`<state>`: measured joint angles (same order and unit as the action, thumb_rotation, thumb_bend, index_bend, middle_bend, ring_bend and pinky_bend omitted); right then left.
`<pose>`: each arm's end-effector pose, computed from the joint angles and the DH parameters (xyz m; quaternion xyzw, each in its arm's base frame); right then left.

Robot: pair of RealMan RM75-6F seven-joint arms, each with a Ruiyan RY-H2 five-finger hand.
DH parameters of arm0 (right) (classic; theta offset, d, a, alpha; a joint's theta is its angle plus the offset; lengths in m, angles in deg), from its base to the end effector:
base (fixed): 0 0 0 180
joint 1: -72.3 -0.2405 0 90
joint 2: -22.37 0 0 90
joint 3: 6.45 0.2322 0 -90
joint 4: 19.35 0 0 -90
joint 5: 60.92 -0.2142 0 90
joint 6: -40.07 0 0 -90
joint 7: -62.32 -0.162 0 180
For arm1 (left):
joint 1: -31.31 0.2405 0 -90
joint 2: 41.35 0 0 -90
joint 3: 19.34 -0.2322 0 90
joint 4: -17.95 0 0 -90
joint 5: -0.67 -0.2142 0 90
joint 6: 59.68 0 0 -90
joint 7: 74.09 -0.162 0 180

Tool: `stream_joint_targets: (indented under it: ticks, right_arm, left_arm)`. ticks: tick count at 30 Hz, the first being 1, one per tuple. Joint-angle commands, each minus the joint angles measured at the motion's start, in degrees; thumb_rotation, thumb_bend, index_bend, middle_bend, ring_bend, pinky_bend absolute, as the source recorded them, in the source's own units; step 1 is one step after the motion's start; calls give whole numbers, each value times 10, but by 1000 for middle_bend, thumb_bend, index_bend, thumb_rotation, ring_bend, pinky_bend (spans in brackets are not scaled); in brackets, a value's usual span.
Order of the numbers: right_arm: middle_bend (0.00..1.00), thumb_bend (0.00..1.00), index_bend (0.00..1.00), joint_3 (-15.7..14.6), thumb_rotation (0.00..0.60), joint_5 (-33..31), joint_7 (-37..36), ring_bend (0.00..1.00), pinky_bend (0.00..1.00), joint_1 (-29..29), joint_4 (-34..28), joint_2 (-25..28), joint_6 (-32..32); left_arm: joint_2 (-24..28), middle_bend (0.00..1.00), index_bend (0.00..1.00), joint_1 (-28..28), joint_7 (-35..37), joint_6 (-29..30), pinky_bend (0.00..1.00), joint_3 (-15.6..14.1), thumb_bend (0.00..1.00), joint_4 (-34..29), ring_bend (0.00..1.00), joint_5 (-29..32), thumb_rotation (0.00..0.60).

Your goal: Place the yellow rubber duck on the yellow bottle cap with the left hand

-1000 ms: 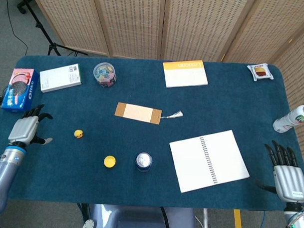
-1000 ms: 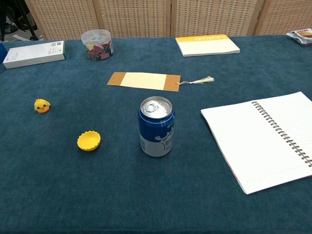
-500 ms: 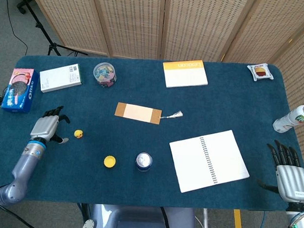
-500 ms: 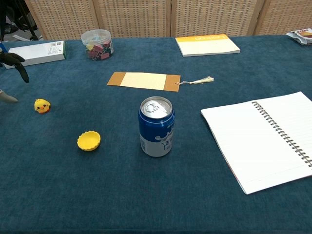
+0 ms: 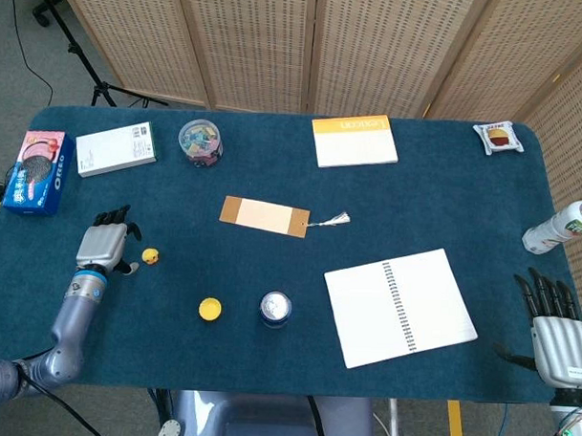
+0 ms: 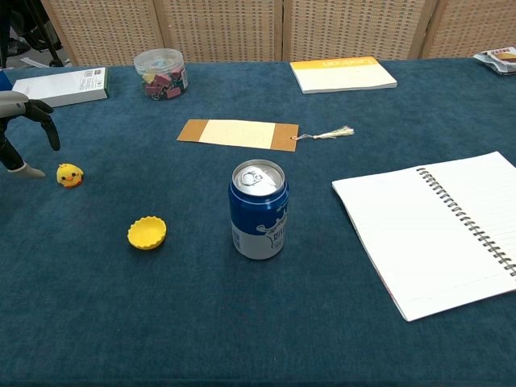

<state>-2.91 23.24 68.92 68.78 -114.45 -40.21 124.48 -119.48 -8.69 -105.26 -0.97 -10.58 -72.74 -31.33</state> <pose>-0.2926 -0.1926 0.1501 0.5992 -0.3736 0.3496 0.6157 -0.2284 0.3458 0.0327 -0.6312 -0.4993 -0.2213 0.5507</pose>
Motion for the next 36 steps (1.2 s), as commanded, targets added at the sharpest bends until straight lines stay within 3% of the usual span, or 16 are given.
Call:
stream_joint_targets:
  ticks: [1,36]
  right_arm:
    - [0,0,26,0,600,1,-1,0,0,0,0,0,0]
    - [0,0,26,-1,600,4,-7,0,0,0,1,2,0]
  left_arm:
    - [-7,0,418,-2,-2,6,0,0,233,6,16,2,600]
    - [-80,0,473,-8,-16,18,0,6,249,67,16,1,600]
